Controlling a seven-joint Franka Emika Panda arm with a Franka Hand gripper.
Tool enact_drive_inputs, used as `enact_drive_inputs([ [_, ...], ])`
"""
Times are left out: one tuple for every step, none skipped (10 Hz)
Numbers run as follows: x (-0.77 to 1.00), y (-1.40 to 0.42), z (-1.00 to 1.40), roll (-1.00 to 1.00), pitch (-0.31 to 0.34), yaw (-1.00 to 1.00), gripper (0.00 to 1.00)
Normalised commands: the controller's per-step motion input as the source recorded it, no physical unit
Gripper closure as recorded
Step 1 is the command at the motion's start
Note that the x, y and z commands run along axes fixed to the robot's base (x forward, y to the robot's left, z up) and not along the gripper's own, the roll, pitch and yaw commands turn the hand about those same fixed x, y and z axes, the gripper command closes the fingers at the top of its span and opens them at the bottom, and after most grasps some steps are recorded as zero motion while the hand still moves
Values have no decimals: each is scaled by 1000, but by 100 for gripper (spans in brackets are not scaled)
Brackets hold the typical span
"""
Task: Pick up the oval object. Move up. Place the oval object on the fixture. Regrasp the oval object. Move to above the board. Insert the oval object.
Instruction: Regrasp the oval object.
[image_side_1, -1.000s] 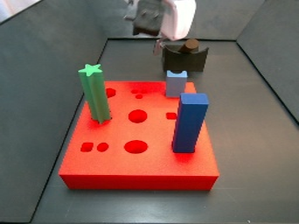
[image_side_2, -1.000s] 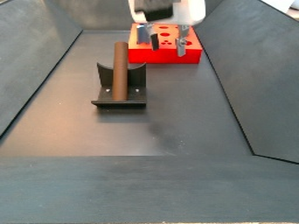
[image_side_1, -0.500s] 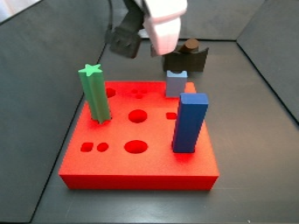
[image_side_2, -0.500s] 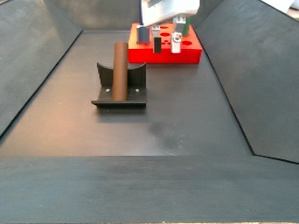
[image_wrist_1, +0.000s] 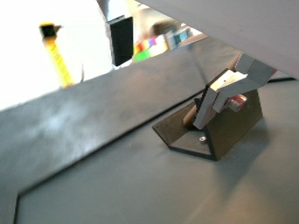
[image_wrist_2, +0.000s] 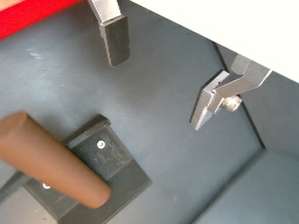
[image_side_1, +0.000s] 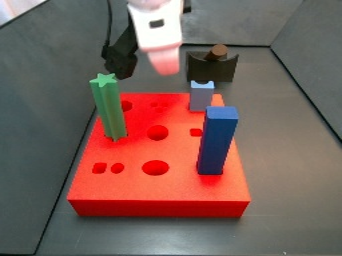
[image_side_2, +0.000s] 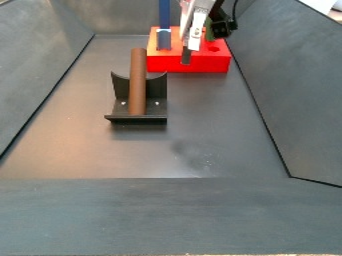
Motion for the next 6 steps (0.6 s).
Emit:
enact_drive_inputs([
  [33,-5,-26,428,700,-323,0],
  [45,-5,-20,352,715,-188,0],
  [56,-22,-21,258,682,73,0],
  [60,-40,-14,214,642,222,0],
  [73,-51,-7,180,574,333,0],
  [74,-48,-8,157,469,412,0],
])
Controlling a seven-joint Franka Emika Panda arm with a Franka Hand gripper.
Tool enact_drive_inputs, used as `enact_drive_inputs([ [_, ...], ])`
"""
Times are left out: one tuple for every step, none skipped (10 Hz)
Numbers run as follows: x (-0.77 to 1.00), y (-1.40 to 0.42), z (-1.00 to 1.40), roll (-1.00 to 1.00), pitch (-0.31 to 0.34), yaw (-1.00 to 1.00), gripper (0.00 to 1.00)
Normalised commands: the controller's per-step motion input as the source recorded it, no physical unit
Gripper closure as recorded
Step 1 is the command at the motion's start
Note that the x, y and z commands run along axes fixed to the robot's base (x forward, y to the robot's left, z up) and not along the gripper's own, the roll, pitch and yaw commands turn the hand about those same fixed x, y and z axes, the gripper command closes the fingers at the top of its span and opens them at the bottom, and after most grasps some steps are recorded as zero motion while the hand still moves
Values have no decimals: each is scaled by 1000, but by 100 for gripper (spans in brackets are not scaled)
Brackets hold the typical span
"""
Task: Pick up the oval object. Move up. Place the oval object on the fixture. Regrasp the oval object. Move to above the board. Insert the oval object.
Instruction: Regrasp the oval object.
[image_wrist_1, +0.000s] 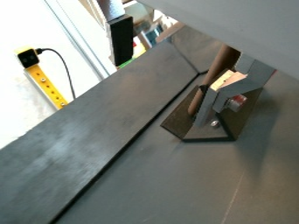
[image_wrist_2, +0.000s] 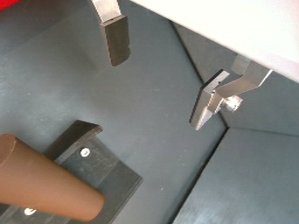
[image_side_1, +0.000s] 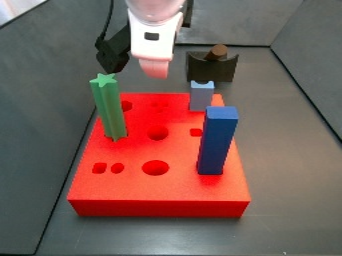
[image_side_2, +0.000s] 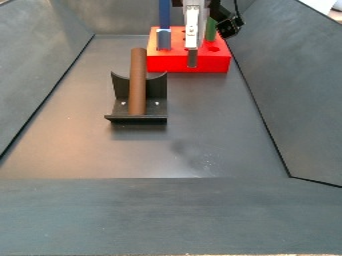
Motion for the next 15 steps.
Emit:
enact_drive_inputs([
  [70,-39,-16,131,307,464,0],
  [61,-38,-8,113,194,469,0],
  [57,-42,-2,93,94,435,0],
  [54,-39,-2,78,13,395,0],
  [45,-39,-11,74,-72,331,0],
  [42,-41,-15,75,-103,274,0],
  [44,-42,-14,75,-110,230,0],
  [1000,-22,-7,30,-155,141,0],
  [1000,-21,-10,32,-151,101,0],
  [1000,-15,-34,50,-129,35,0],
  [1000,-14,-32,66,-113,-9,0],
  [1000,-12,-37,73,-88,-35,0],
  [1000,-9,-42,78,-61,-57,0],
  [1000,-10,-49,74,-26,-70,0],
  [1000,-7,-47,69,8,-76,0],
])
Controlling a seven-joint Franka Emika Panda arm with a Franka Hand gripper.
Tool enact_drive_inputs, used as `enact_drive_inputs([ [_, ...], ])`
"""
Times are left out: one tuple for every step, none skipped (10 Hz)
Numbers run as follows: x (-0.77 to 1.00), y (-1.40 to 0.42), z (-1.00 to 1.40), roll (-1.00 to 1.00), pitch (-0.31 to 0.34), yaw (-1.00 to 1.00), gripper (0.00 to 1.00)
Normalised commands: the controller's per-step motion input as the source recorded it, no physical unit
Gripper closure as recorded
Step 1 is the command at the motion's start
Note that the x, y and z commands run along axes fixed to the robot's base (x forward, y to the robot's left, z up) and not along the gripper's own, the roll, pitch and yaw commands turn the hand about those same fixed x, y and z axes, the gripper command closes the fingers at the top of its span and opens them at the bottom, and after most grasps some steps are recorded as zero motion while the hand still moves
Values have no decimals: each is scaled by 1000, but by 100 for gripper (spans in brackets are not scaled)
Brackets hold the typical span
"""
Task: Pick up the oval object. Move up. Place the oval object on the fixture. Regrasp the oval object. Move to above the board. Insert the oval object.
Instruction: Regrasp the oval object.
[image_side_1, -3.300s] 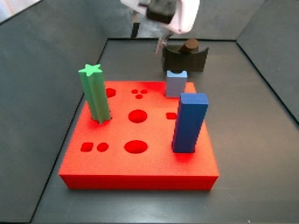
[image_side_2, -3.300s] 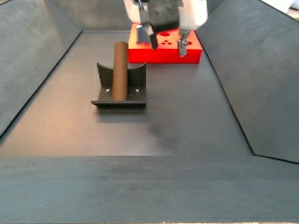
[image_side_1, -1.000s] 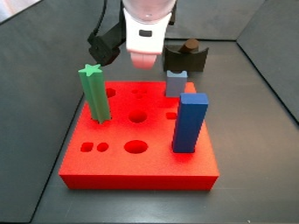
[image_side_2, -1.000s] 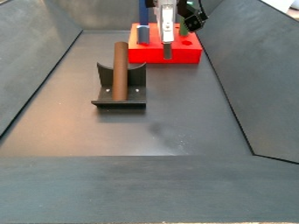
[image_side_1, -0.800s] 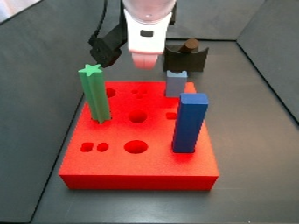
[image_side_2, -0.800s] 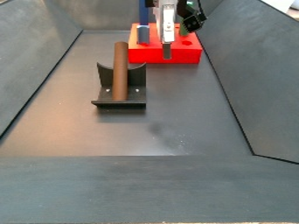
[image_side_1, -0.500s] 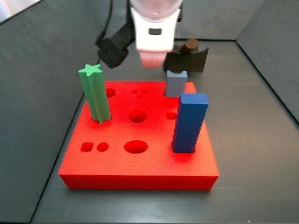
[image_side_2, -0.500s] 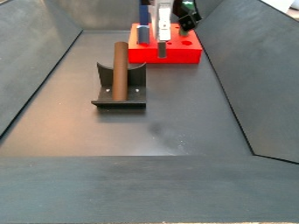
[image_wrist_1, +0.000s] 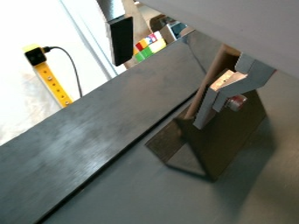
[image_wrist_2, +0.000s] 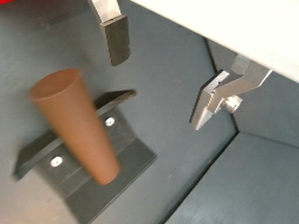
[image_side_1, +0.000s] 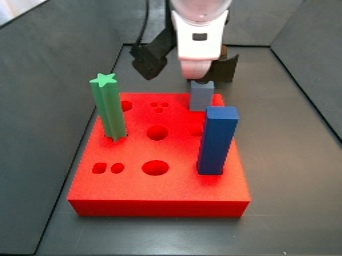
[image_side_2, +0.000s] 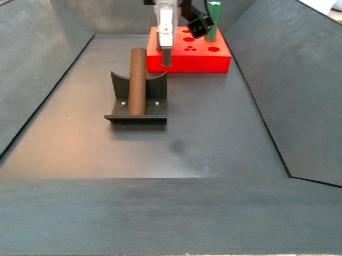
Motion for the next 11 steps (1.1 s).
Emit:
enact_drive_inputs([
  [1000,-6,-47,64,41,-73,0],
  [883,-4,-43,61,79,-60,0],
  [788,-4,-40,60,102,-43,0],
  [693,-3,-38,64,120,-24,0],
  [575,-7,-31,73,134,4,0],
  [490,-8,-33,83,142,28,0],
  [408,-11,-28,92,147,45,0],
  [358,-13,-29,97,152,57,0],
  [246,-16,-25,105,157,78,0],
  [202,-18,-24,105,157,87,0],
  [0,0,0,0,0,0,100],
])
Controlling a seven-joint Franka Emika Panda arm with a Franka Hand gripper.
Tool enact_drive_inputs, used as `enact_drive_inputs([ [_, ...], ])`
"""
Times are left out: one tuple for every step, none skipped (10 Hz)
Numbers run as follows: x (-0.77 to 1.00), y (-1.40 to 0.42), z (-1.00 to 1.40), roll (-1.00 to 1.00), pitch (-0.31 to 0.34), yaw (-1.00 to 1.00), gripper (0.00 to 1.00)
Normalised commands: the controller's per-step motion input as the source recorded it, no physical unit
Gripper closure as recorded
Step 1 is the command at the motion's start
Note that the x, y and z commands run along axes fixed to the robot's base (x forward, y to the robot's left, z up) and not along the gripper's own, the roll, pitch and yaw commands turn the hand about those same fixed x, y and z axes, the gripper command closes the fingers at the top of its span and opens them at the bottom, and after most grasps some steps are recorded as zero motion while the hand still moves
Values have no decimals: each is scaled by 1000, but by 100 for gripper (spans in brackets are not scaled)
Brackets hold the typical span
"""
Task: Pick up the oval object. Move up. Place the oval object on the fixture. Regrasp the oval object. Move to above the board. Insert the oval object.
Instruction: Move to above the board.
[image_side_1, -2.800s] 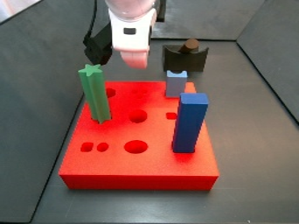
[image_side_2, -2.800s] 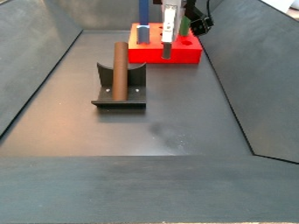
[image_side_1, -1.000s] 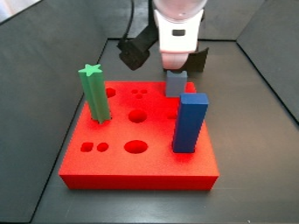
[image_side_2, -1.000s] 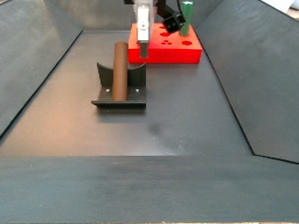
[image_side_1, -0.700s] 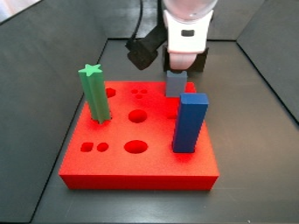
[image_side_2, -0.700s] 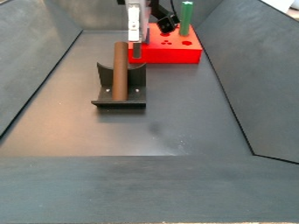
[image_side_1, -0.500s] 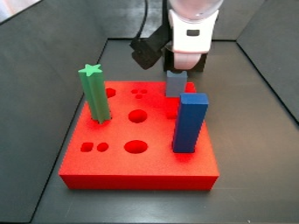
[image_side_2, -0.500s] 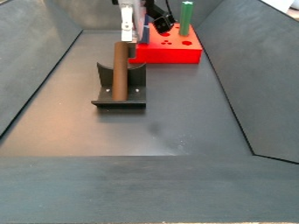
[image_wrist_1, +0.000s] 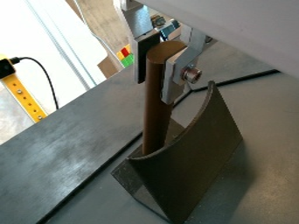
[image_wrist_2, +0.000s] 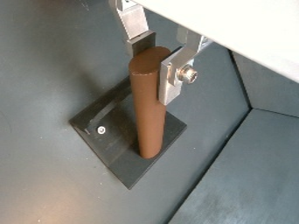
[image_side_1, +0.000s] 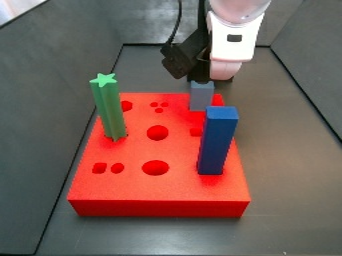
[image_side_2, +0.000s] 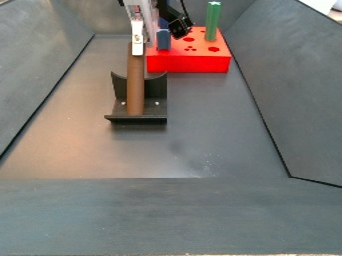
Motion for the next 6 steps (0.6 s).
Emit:
enact_drive_inputs([
  [-11,-49,1000,-307,-370,1,100],
  [-12,-49,1000,-307,-367,-6,100],
  [-29,-38,1000,-289,-324,-85,100],
  [-36,-32,1000,-258,-286,-142,100],
  [-41,-28,1000,-203,-195,-199,100],
  [-42,-25,1000,-183,-141,-219,100],
])
